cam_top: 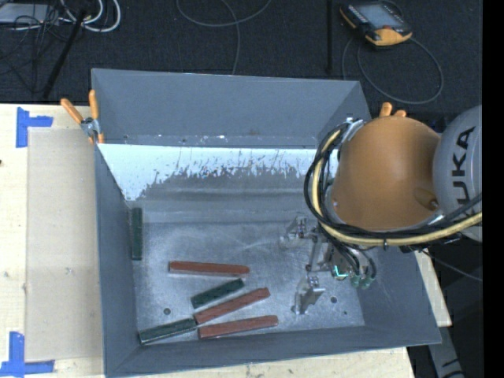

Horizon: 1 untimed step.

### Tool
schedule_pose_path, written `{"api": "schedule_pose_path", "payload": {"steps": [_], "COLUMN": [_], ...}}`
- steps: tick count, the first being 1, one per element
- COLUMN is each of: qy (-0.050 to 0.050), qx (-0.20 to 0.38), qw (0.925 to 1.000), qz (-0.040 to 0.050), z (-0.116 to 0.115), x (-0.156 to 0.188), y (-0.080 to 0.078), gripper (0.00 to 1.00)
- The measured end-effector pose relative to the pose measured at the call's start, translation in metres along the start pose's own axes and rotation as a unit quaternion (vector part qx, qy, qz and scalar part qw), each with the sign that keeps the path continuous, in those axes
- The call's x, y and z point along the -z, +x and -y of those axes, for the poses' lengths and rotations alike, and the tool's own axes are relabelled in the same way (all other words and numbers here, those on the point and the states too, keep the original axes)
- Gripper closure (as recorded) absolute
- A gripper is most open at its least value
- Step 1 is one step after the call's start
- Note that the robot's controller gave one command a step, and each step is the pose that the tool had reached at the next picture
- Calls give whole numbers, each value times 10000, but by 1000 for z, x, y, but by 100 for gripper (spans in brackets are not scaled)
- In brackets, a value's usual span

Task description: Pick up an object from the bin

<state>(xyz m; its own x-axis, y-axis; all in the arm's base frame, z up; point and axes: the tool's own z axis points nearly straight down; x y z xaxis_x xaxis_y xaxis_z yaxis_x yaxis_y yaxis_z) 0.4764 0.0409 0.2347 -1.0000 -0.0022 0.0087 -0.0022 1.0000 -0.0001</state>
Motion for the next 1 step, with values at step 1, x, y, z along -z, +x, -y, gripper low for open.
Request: {"api": "schedule_pose_path", "payload": {"steps": [1], "qy": [-3], "qx": [-8], "qw": [10000], "qz": [37], "z": [0], "x": [3], "y": [-1], "gripper": [0]}}
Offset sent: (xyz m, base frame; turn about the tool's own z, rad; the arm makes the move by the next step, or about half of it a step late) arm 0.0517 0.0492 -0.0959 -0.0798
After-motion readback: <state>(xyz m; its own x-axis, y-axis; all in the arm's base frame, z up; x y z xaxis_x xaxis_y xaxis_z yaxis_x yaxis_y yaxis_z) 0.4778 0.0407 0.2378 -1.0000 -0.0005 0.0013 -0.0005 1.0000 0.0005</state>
